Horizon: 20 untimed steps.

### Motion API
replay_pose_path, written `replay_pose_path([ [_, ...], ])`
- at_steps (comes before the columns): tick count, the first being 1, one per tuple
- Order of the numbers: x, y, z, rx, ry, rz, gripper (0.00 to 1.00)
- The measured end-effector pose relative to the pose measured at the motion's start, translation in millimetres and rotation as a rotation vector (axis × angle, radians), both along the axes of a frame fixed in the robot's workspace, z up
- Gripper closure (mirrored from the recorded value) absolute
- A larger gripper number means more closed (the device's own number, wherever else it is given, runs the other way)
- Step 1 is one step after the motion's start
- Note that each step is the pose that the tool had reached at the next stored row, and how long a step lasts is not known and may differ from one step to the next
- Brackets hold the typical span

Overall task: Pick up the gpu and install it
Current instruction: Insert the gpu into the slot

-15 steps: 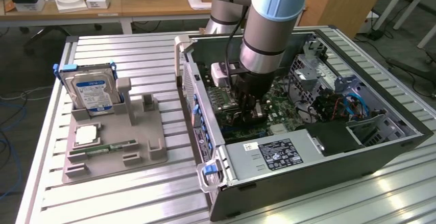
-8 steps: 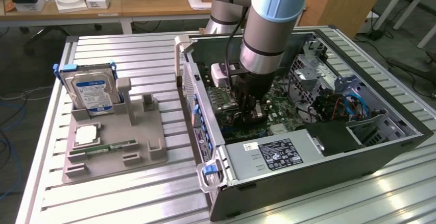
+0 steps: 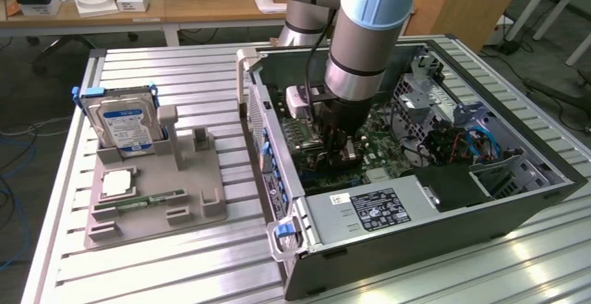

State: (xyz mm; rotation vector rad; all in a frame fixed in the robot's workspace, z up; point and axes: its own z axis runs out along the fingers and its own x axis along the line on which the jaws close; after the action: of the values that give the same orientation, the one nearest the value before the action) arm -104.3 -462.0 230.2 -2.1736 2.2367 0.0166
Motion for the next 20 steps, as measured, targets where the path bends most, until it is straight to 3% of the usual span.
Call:
replay_pose_path([
  [2,-0.6,0.3,-0.8,0.0027,0.0000,-0.001,0.73],
  [7,0.0,0.0,7.8,0.0007,0.0002,0.000,0.67],
  [15,0.0,0.0,28.3,0.0005,0.0001,0.000,0.67],
  [20,0.0,0.0,47.4,0.0006,0.0000,0.000,0.67],
])
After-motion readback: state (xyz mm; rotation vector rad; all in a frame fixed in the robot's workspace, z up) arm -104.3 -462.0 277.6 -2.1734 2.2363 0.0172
